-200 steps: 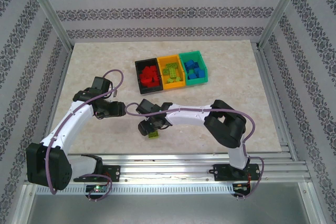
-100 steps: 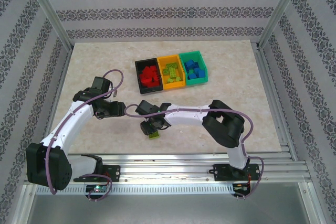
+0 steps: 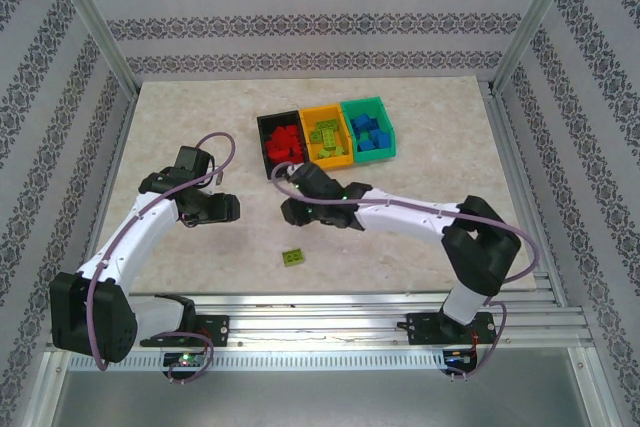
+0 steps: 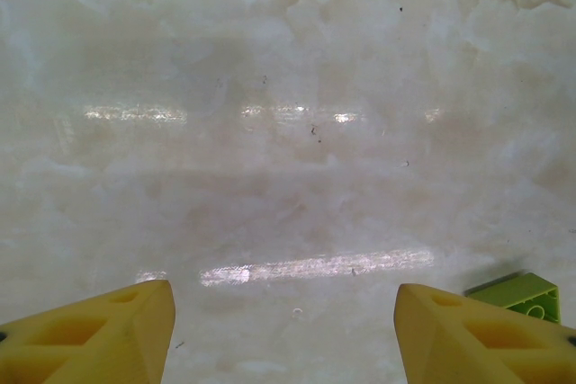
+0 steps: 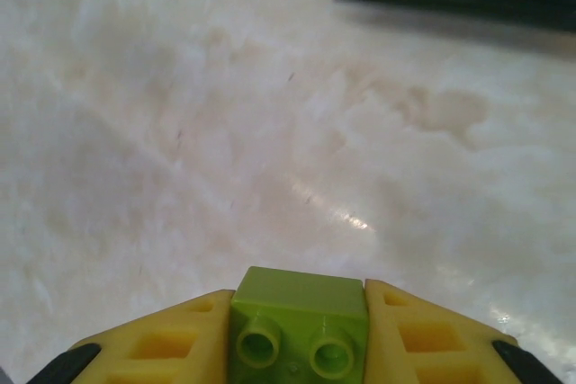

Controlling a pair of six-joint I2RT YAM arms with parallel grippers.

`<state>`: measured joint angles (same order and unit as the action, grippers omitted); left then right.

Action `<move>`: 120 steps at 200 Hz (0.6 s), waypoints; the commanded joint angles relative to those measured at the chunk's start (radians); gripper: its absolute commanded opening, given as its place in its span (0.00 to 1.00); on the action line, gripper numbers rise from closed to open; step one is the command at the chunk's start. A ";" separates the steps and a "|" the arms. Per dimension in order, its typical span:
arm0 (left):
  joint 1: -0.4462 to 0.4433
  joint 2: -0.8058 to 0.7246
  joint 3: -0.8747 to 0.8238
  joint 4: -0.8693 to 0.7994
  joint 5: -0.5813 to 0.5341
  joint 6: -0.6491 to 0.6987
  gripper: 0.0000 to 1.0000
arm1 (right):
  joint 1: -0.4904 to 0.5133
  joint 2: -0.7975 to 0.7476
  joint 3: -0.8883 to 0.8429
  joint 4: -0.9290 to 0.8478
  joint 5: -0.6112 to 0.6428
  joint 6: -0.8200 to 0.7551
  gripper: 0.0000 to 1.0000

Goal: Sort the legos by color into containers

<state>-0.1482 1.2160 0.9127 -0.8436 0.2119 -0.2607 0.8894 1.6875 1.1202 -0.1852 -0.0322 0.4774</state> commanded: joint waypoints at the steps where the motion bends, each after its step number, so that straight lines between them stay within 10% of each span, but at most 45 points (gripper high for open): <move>1: 0.010 -0.013 -0.006 0.014 -0.007 0.012 0.66 | -0.062 -0.015 -0.010 0.073 -0.070 0.037 0.31; 120: 0.010 -0.003 -0.008 0.016 -0.005 0.014 0.66 | -0.384 0.115 0.182 0.107 -0.175 -0.008 0.32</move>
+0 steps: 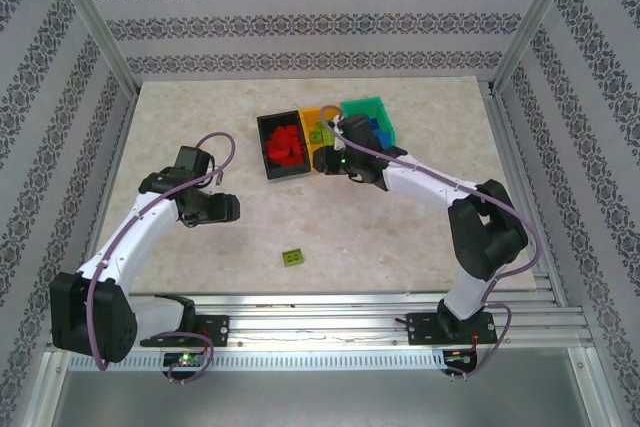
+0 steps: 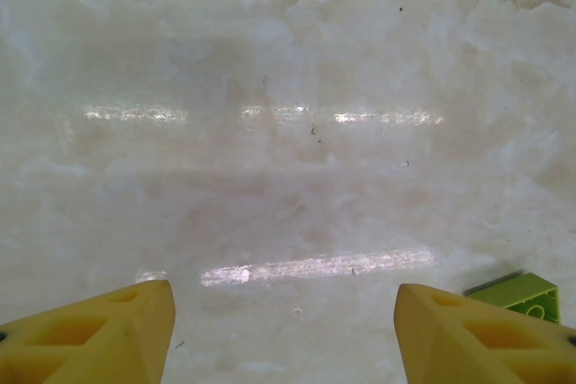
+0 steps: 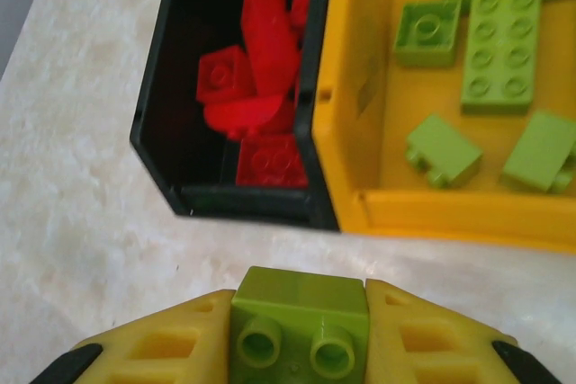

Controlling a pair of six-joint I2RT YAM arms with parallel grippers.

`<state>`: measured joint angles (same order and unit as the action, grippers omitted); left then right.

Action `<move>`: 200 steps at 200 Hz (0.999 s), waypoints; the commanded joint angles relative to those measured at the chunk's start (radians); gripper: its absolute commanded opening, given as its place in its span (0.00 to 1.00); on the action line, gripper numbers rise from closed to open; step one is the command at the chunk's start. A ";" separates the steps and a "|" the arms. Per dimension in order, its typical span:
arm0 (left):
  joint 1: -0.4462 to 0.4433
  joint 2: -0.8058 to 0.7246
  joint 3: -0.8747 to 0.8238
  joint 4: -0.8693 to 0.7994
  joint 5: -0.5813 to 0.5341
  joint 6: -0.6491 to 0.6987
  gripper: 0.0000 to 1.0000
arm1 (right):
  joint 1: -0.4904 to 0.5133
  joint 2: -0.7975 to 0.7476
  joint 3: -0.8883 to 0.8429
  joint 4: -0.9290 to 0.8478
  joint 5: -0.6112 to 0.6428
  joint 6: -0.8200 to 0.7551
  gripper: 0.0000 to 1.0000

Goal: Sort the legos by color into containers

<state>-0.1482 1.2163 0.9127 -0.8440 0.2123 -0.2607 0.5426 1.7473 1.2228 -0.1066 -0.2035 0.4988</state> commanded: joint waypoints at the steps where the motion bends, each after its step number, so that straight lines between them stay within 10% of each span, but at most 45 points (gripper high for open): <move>1: 0.011 -0.004 -0.007 0.016 -0.005 0.014 0.66 | -0.038 0.058 0.082 0.028 -0.004 -0.030 0.32; 58: 0.011 -0.014 -0.009 0.016 -0.013 0.011 0.66 | -0.121 0.266 0.321 -0.084 -0.090 -0.025 0.56; 200: 0.011 -0.019 -0.008 0.016 -0.003 0.014 0.66 | 0.033 -0.105 -0.229 0.013 -0.050 -0.094 0.55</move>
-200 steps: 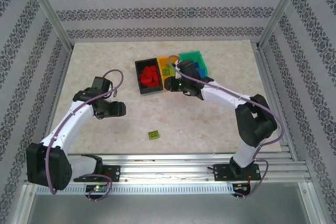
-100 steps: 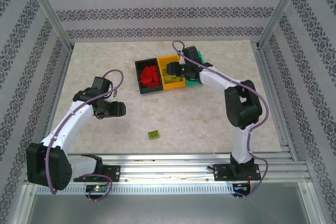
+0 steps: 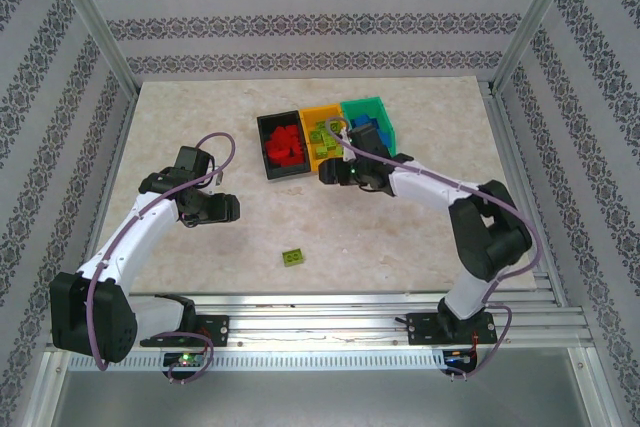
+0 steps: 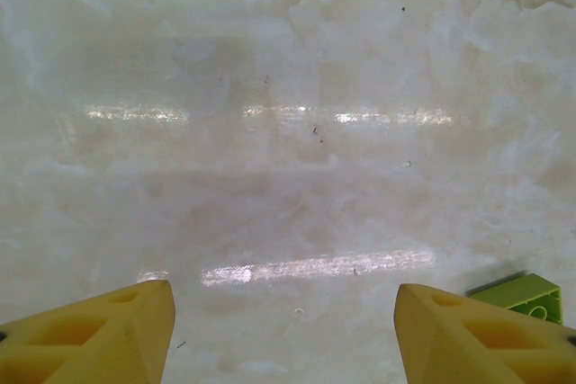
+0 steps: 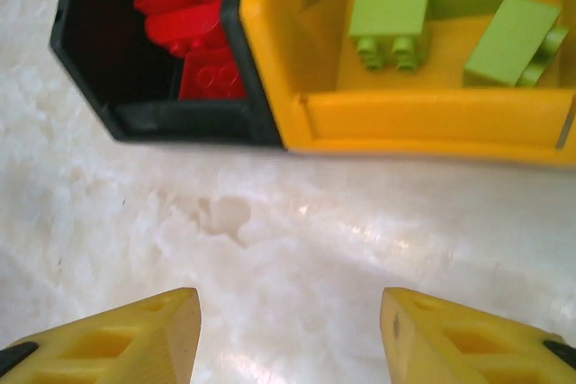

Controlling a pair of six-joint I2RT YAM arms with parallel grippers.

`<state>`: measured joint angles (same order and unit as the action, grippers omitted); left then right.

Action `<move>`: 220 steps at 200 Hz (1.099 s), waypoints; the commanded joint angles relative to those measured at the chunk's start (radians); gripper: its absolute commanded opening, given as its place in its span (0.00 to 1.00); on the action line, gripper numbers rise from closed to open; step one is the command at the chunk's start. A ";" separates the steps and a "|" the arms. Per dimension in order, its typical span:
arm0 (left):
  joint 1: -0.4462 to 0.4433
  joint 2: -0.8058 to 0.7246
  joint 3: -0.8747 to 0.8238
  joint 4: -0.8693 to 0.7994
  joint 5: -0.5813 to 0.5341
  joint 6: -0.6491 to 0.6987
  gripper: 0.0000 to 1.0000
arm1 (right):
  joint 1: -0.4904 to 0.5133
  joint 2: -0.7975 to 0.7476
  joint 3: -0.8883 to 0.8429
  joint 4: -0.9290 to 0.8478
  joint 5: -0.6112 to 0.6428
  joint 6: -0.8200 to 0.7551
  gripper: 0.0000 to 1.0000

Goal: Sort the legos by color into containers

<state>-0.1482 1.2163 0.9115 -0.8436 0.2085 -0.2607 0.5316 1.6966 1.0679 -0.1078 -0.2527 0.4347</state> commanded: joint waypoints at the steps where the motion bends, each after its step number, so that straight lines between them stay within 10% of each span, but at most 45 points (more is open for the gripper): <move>1: 0.010 -0.019 -0.006 0.015 0.000 0.014 0.66 | 0.047 -0.056 -0.076 0.013 -0.001 -0.030 0.55; 220: 0.010 -0.043 -0.011 0.018 -0.006 0.008 0.66 | 0.573 -0.069 -0.145 -0.164 0.225 0.128 0.61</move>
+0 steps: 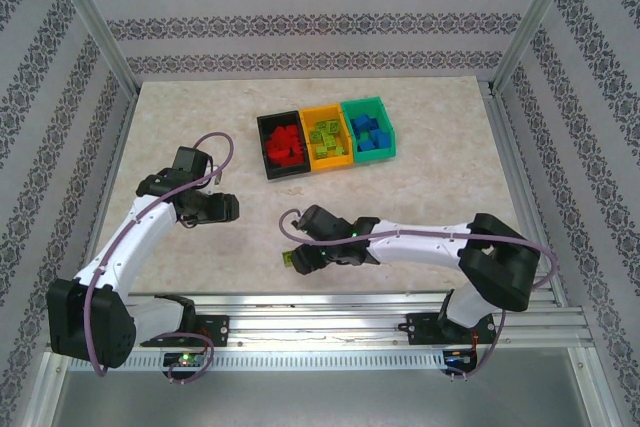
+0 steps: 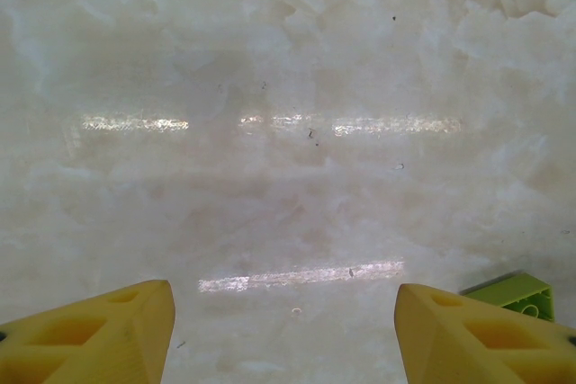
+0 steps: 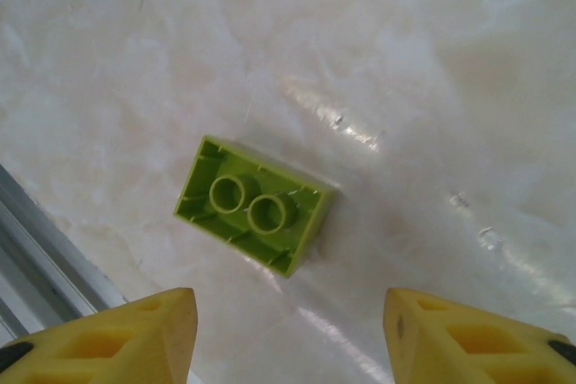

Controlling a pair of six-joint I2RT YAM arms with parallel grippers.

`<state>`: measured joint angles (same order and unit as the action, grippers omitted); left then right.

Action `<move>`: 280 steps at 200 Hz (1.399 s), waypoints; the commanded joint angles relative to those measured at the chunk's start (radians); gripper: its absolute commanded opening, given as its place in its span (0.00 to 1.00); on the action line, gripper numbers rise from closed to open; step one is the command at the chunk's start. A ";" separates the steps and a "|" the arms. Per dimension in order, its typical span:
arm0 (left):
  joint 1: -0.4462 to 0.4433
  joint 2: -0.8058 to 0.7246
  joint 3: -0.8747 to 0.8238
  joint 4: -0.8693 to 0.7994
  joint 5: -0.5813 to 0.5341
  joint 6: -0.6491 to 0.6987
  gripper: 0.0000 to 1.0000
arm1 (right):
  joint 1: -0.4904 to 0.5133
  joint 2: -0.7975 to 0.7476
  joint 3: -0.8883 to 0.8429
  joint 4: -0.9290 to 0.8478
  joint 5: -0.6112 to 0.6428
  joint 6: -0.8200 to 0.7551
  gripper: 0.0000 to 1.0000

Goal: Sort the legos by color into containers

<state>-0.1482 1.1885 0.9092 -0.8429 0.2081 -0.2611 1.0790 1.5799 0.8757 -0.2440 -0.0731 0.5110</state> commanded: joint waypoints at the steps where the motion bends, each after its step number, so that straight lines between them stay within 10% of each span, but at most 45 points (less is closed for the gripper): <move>1: 0.011 -0.015 -0.009 0.016 -0.006 0.008 0.66 | 0.026 0.049 0.048 -0.028 0.045 0.054 0.61; 177: 0.010 -0.015 -0.010 0.017 -0.008 0.006 0.66 | 0.105 0.284 0.290 -0.152 0.138 0.039 0.68; 280: 0.010 -0.011 -0.010 0.016 -0.012 0.007 0.66 | 0.124 0.285 0.312 -0.186 0.207 0.000 0.50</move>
<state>-0.1482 1.1885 0.9089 -0.8406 0.2081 -0.2611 1.2022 1.8893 1.1828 -0.4091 0.0814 0.5285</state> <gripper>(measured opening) 0.659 0.515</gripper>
